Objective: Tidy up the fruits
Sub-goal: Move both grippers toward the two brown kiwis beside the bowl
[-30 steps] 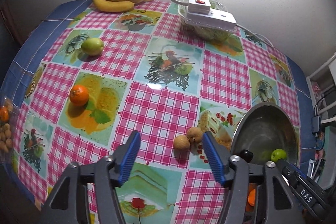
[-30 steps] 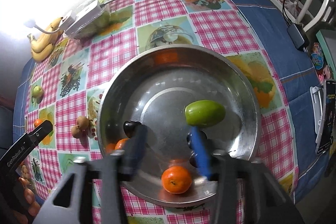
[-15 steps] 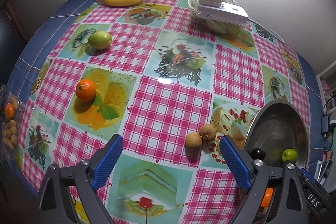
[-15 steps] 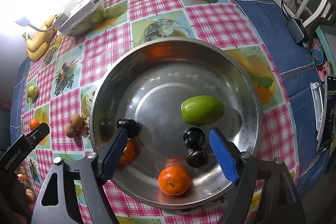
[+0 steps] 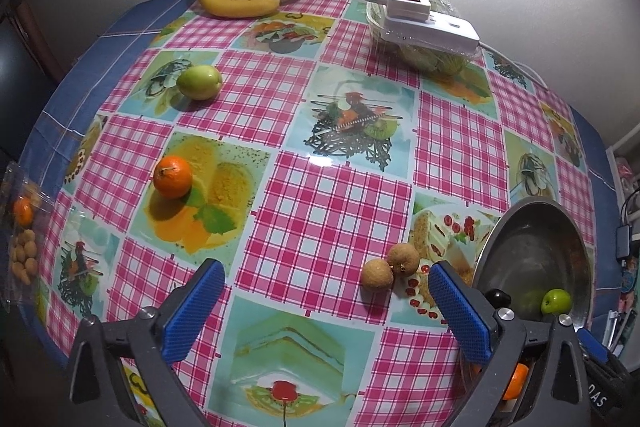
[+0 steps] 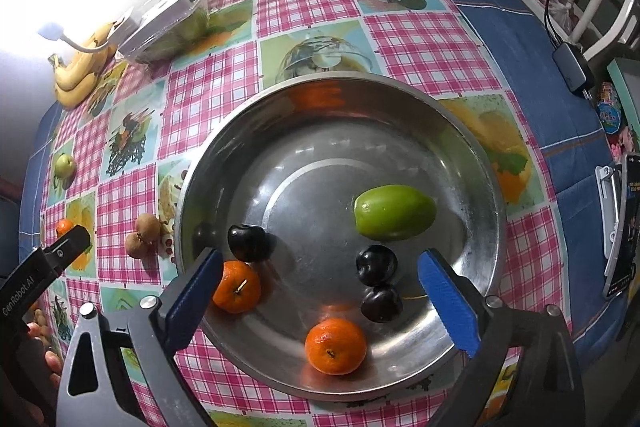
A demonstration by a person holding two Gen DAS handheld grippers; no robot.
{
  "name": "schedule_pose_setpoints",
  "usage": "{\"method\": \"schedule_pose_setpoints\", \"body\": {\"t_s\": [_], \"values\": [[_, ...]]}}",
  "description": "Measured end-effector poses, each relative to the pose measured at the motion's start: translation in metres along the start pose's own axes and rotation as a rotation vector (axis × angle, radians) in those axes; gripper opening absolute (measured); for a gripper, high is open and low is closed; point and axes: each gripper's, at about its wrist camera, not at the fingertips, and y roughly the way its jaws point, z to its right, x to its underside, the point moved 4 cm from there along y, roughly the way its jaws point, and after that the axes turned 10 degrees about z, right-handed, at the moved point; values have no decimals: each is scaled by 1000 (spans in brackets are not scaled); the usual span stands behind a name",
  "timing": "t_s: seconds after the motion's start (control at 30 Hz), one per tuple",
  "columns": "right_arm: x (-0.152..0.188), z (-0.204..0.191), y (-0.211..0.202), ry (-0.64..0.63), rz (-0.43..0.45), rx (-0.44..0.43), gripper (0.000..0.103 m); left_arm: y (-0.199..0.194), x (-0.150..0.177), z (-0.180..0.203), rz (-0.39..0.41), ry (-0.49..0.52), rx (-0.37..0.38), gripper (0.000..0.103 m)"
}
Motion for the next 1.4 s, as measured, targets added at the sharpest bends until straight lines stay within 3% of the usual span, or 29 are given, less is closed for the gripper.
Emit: {"method": "schedule_pose_setpoints", "body": {"t_s": [0.43,0.9,1.4], "values": [[-7,-22,-10,-7,56,-69,98,-7,-9,-12,44,-10,-18,103],[-10,-90,-9,-117,80,-172,98,-9,-28,-67,105,-115,-89,103],[-7,-153,14,-236,42,-211,97,5,-30,-90,65,-218,-66,103]]}}
